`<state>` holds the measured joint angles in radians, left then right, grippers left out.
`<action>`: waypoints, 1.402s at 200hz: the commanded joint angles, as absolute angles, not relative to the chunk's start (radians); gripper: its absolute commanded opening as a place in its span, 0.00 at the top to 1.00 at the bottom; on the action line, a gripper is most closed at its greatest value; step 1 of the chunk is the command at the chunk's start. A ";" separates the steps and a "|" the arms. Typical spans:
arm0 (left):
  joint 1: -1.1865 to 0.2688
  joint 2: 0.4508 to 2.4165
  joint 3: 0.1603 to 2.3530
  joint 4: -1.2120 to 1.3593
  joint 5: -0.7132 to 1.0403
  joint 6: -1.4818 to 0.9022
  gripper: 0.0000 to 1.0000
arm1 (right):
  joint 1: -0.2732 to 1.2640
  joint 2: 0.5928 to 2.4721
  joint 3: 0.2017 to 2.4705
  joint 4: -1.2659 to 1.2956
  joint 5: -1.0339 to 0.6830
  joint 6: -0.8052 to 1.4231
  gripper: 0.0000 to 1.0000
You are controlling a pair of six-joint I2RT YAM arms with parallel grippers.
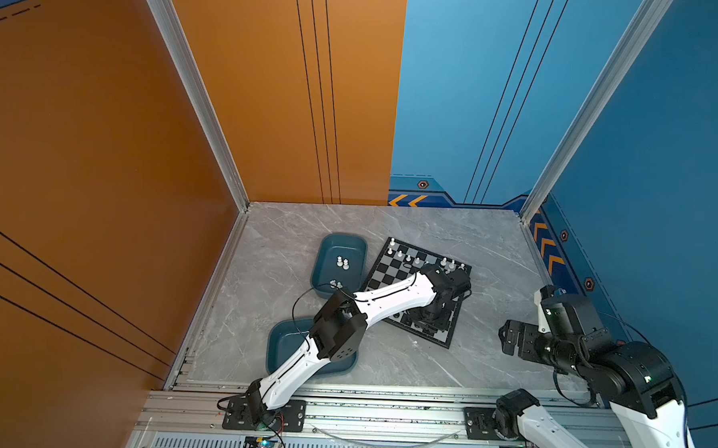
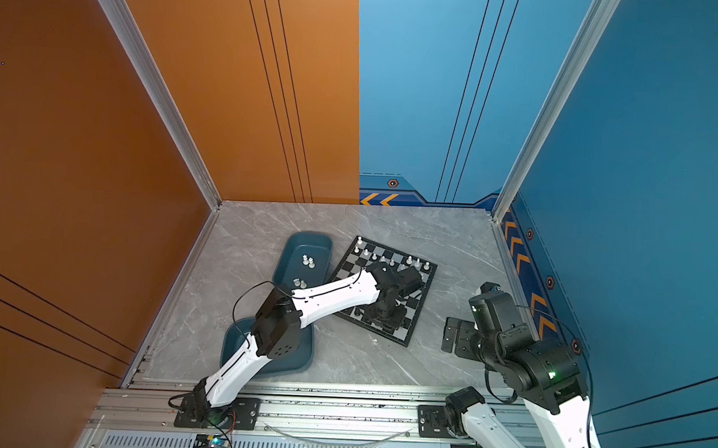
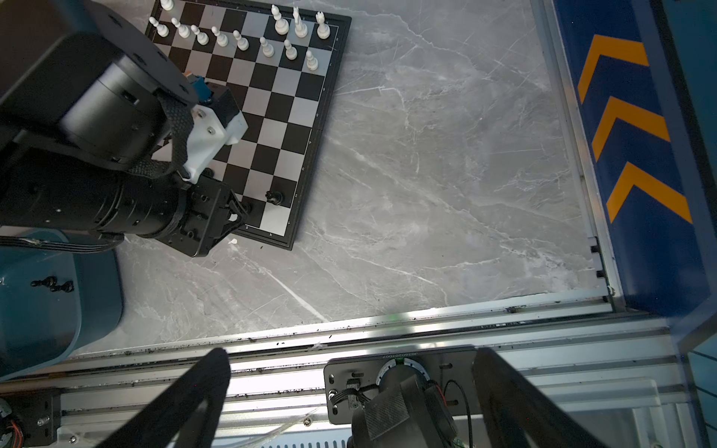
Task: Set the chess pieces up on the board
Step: 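Open the left gripper to release the pawn on the square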
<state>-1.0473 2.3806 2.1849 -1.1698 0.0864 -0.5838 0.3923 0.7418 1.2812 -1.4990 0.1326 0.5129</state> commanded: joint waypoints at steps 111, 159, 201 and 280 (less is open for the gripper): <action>-1.056 2.363 2.238 -1.189 0.120 -0.580 0.65 | 0.379 0.743 1.265 -1.486 0.127 0.488 0.00; -1.052 2.364 2.221 -1.190 0.119 -0.583 0.66 | 0.376 0.742 1.263 -1.488 0.125 0.485 0.00; -1.047 2.358 2.200 -1.189 0.110 -0.586 0.67 | 0.373 0.745 1.262 -1.486 0.123 0.482 0.00; -1.039 2.361 2.191 -1.190 0.093 -0.580 0.71 | 0.370 0.752 1.262 -1.481 0.114 0.480 0.00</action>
